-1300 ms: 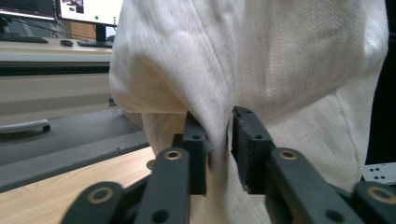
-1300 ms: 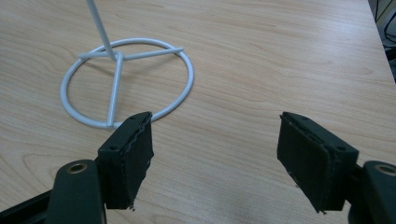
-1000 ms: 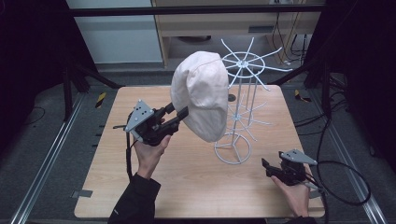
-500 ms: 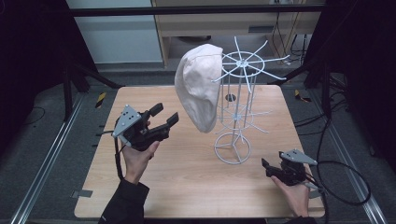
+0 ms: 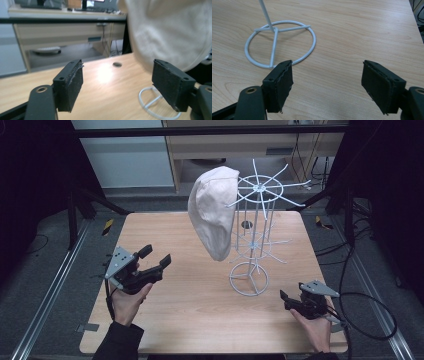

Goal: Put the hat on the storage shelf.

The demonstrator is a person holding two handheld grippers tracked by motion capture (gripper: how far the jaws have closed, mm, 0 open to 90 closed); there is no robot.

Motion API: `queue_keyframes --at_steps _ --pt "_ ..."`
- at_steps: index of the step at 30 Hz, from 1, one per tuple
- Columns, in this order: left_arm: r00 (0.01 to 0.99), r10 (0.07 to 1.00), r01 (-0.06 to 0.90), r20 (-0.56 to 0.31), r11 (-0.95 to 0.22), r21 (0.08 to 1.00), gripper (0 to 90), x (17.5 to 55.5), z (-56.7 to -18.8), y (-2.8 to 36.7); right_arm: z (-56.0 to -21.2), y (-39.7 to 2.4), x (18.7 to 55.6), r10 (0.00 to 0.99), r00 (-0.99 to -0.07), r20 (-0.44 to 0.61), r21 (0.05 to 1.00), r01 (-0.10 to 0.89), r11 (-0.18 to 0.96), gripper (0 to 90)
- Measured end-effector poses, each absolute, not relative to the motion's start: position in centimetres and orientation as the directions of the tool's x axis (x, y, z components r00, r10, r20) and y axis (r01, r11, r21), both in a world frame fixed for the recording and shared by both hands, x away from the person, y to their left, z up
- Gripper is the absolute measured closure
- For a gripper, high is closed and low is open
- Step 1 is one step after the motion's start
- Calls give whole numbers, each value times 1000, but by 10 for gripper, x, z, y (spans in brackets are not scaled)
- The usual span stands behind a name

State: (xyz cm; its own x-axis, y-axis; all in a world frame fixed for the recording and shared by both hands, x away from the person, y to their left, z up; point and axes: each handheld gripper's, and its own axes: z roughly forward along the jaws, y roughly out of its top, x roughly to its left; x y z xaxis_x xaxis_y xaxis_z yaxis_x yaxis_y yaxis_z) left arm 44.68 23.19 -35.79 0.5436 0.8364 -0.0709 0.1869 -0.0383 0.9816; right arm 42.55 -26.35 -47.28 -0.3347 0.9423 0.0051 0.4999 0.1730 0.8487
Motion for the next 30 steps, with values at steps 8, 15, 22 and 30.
queue_keyframes --at_steps 8,15,22,30 --pt "464 884 254 -61 -67 965 219 438 -390 257 -473 -264 425 941 -337 -12 851 491 186 230" --pt "418 905 315 -72 -70 947 210 432 -418 275 -474 -263 424 941 -339 -12 850 492 189 218" --pt "389 918 380 -71 -90 920 213 432 -439 285 -474 -264 422 941 -338 -19 849 491 194 211" --pt "353 934 446 -51 -120 887 247 433 -459 299 -473 -264 420 941 -338 -12 849 493 188 218"
